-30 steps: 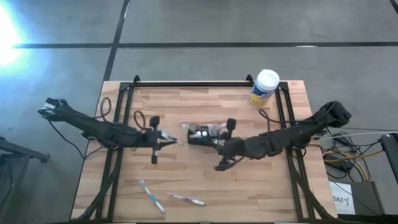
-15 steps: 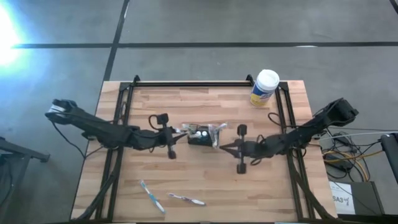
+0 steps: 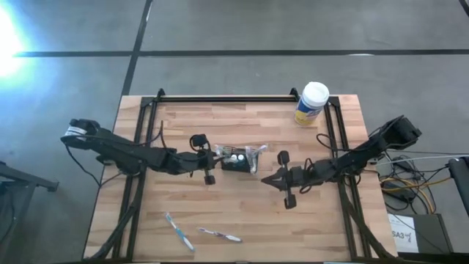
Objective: Pick & Place toothbrushing station
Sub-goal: Put the top blue toothbrush into the black mesh organizer
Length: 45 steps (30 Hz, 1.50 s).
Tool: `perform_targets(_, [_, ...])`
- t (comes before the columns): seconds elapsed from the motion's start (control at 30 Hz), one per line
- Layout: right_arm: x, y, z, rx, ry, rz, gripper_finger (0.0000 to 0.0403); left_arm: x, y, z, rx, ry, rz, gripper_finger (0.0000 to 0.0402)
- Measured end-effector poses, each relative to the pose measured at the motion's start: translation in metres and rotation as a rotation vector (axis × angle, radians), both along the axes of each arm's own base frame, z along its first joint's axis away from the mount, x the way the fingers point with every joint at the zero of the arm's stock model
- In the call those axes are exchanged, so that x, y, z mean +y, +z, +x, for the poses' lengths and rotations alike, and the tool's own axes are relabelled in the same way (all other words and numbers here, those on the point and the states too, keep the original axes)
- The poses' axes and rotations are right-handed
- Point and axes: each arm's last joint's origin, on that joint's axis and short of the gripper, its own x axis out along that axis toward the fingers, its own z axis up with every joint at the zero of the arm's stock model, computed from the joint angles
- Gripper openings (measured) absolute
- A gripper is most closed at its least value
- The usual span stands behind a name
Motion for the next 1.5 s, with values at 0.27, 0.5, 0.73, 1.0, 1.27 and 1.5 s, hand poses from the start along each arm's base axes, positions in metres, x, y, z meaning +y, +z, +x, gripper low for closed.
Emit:
perform_targets(0.27, [0.000,0.001,0.000,-0.003,-0.002,0.003,0.0008,0.004,-0.021,0.012,0.054,0.020,0.003,0.0026])
perform_targets(0.5, [0.000,-0.001,0.001,0.012,-0.001,-0.001,0.0008,0.003,-0.038,0.022,0.075,0.029,-0.002,0.0027])
perform_targets(0.73, [0.000,-0.001,0.001,0.013,-0.002,-0.002,0.0008,0.006,-0.048,0.028,0.090,0.051,-0.002,0.0026])
perform_targets(1.0, [0.000,-0.001,0.001,0.019,-0.002,-0.001,0.0008,0.008,-0.043,0.024,0.089,0.044,-0.015,0.0049])
perform_targets(1.27, [0.000,-0.003,0.001,0.041,0.000,0.012,0.0008,0.006,-0.036,0.021,0.070,-0.006,-0.068,0.0093])
perform_targets(1.5, [0.000,-0.003,0.001,0.040,0.000,0.011,0.0008,0.005,-0.036,0.020,0.070,-0.025,-0.103,0.0179])
